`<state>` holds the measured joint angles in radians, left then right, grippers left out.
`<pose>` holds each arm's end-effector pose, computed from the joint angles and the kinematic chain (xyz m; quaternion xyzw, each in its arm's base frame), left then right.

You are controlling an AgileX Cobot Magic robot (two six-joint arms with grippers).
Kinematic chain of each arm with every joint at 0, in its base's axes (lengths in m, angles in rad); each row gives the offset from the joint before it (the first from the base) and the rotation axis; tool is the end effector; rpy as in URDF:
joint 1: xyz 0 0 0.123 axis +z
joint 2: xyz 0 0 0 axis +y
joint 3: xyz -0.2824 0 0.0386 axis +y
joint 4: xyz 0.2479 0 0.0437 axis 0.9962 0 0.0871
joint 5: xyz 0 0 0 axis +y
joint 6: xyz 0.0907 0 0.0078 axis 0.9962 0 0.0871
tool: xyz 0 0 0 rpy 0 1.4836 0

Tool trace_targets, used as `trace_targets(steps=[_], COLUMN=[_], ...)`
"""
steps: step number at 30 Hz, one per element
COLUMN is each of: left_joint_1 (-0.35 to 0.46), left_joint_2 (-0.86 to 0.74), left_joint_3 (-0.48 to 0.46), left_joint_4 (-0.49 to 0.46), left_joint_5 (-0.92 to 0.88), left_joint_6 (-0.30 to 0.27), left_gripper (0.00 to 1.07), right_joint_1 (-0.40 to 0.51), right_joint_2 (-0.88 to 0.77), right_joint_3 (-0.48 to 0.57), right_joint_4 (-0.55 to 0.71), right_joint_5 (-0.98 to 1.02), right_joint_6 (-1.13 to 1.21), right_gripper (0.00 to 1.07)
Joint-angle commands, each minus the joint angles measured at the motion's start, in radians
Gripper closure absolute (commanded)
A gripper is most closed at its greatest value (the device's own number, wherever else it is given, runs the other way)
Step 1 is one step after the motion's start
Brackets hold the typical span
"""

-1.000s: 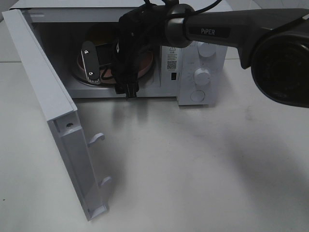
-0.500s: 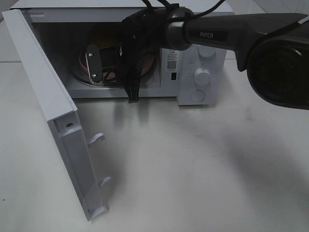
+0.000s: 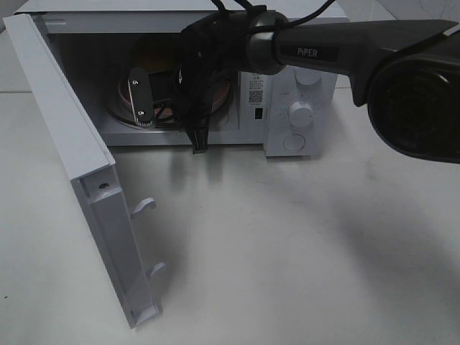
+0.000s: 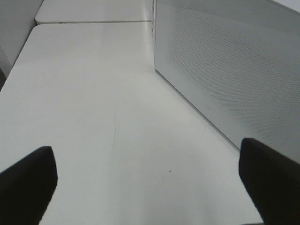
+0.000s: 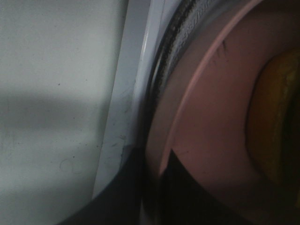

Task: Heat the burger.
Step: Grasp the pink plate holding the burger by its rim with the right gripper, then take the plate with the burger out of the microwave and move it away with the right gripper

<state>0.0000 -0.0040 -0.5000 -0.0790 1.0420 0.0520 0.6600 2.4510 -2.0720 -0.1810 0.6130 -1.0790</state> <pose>-0.0048 -0.0062 0.2789 0.0232 0.8463 -0.0257 0.5316 0.4365 0.3268 0.1512 -0.7532 0.5669 -0.1394 0.3032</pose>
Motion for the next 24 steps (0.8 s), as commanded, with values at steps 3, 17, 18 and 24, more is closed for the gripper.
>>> trace_targets(steps=[3,17,18,24], left_joint_1=[0.001,0.001,0.001,0.001], left_joint_2=[-0.02,-0.02,-0.02,-0.02], left_joint_3=[0.003,0.003,0.003,0.003], left_joint_4=[-0.006,-0.006,-0.006,-0.006], left_joint_5=[-0.004,-0.004,-0.004,-0.004], left_joint_6=[-0.008,-0.008,-0.008,-0.008], left_gripper=[0.06,0.06,0.06,0.06], right_joint_1=[0.01,0.01,0.01,0.01], right_joint_2=[-0.04,-0.215,-0.215,-0.296], right_joint_3=[0.021,0.307,0.307,0.44], right_joint_4=[0.01,0.013,0.013,0.015], right_joint_5=[0.011,-0.216,-0.216,-0.344], right_joint_6=[-0.056,-0.182,-0.182,-0.24], right_gripper=[1.07,1.07,1.07,1.07])
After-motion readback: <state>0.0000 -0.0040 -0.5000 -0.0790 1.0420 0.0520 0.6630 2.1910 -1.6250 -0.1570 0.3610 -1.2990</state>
